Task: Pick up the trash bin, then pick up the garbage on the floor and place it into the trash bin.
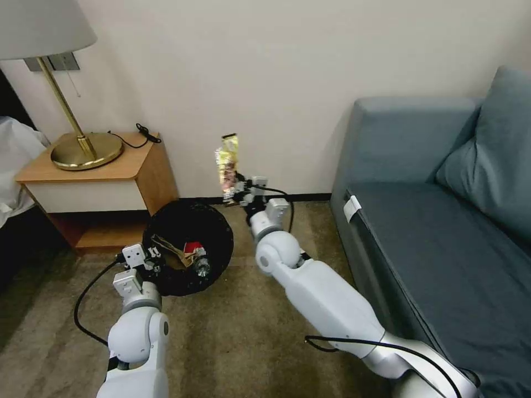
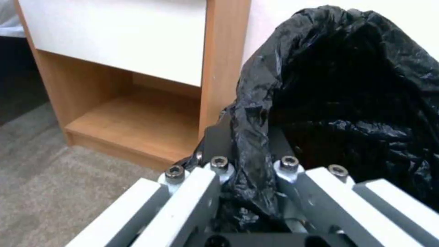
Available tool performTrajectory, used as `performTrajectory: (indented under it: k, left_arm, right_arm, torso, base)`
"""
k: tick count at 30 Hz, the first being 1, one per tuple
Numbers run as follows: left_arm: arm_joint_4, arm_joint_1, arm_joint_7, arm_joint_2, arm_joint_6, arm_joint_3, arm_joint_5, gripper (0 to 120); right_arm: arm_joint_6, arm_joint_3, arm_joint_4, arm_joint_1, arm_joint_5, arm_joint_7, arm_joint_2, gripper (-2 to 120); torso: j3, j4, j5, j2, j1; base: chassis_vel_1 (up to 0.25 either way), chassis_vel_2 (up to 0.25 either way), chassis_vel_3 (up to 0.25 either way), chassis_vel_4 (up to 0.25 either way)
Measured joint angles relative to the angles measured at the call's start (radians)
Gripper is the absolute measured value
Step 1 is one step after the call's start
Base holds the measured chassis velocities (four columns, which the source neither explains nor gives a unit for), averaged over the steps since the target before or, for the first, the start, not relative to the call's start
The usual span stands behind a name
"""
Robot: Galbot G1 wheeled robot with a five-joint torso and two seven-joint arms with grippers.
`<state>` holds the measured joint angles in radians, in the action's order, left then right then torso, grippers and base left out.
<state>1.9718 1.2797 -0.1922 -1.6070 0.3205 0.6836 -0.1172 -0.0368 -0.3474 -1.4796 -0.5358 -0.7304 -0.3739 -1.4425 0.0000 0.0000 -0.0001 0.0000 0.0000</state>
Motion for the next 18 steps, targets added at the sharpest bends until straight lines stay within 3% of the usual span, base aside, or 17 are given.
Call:
performTrajectory:
  k: [5, 15, 18]
  left_arm:
    - [0.009, -0.007, -0.001, -0.001, 0.007, -0.009, 0.004, 4]
    - [0.01, -0.006, -0.004, -0.001, 0.008, -0.015, 0.009, 4]
    - [0.009, -0.005, -0.004, -0.001, 0.008, -0.016, 0.009, 4]
  right_arm:
    - [-0.011, -0.103, 0.057, 0.001, 0.068, 0.01, 0.003, 0]
    - [-0.018, -0.124, 0.094, -0.052, 0.139, 0.047, -0.01, 0]
    - [-0.016, -0.127, 0.092, -0.069, 0.156, 0.055, -0.008, 10]
  torso:
    - [0.0, -0.0001, 0.0, 0.0, 0.0]
    - [0.0, 0.0, 0.0001, 0.0, 0.0]
    - [0.0, 0.0, 0.0001, 0.0, 0.0]
  base:
    - [0.0, 0.0, 0.0, 0.0]
    - [0.0, 0.0, 0.0, 0.0]
    - [0.0, 0.0, 0.0, 0.0]
